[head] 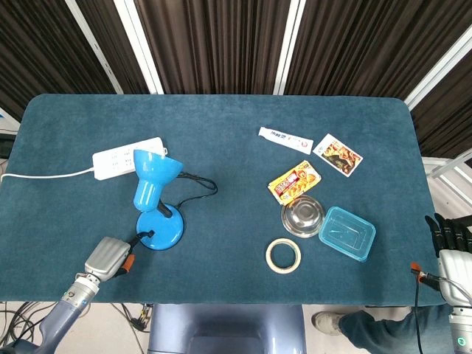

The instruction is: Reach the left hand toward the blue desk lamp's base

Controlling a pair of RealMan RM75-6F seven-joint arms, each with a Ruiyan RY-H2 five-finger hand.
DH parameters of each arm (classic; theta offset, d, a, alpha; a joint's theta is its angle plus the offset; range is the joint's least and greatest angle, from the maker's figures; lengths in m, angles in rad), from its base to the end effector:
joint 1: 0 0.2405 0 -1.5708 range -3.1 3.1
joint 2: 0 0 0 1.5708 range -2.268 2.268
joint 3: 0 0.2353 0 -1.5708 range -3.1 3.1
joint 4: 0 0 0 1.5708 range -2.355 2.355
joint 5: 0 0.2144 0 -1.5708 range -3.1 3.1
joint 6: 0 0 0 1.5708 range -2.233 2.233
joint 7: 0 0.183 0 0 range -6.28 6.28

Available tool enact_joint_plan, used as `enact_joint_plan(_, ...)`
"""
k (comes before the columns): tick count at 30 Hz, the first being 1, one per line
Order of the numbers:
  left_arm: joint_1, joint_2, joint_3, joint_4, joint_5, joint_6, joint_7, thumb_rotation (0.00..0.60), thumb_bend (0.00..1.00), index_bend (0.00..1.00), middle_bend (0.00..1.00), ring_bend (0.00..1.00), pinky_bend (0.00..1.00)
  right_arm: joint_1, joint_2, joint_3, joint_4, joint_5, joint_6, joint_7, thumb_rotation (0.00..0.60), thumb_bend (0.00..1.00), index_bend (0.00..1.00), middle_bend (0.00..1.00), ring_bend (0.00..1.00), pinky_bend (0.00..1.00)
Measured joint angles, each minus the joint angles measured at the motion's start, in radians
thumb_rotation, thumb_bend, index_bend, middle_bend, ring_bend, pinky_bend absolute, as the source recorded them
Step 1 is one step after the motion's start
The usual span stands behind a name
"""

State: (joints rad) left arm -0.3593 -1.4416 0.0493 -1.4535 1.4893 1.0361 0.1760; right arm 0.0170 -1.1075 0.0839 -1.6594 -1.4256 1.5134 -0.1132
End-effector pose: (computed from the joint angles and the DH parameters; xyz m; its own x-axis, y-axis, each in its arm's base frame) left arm -0.2514 0.2459 -0.0317 0.5066 0.4019 0.7628 0.8554 -0.3446 -0.3866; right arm -0.3068 -0.2044 0.1603 0.4603 0.0189 0.8876 -0.8820 0.1240 0.4547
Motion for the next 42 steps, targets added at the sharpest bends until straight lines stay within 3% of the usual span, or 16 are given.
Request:
enact_joint_plan(24,-0.036,-0.018,0.005,0.006,-0.018,-0.033,0.027,0.6,0.62,0.14,0.77,0.7,0.78,0.0,0.003,0.0,-0.006,0.007,-0.006,-0.006,0.6,0.29,0.0,0.06,0.04,0.0)
enact_joint_plan(28,-0.027,-0.003,0.001,-0.009,-0.014,0.005,0.045,0.6,0.57,0.15,0.74,0.67,0.76,0.0,0.004,0.0,-0.006,0.01,-0.008,-0.007,0.6,0.29,0.0,0.06,0.04,0.0)
enact_joint_plan(31,-0.009,0.015,-0.013,-0.03,-0.006,0.076,0.059,0.6,0.39,0.15,0.62,0.57,0.65,0.0,0.005,0.0,-0.007,0.01,-0.009,-0.008,0.6,0.29,0.0,0.06,0.04,0.0)
enact_joint_plan(33,0.009,0.034,-0.025,-0.048,0.004,0.149,0.063,0.6,0.29,0.15,0.48,0.42,0.48,0.0,0.005,0.0,-0.008,0.011,-0.01,-0.009,0.6,0.29,0.0,0.06,0.04,0.0)
enact_joint_plan(36,0.047,0.081,-0.039,-0.079,0.02,0.263,0.05,0.6,0.22,0.15,0.3,0.21,0.24,0.0,0.005,-0.001,-0.01,0.01,-0.01,-0.011,0.6,0.29,0.0,0.06,0.04,0.0)
enact_joint_plan(38,0.081,0.131,-0.043,-0.103,0.024,0.325,0.02,0.6,0.22,0.15,0.25,0.14,0.18,0.0,0.004,-0.002,-0.01,0.008,-0.009,-0.014,0.6,0.29,0.0,0.06,0.04,0.0)
enact_joint_plan(42,0.154,0.217,-0.046,-0.135,0.01,0.404,-0.055,0.6,0.18,0.14,0.2,0.1,0.16,0.0,0.003,-0.001,-0.009,0.01,-0.008,-0.016,0.6,0.29,0.0,0.06,0.04,0.0)
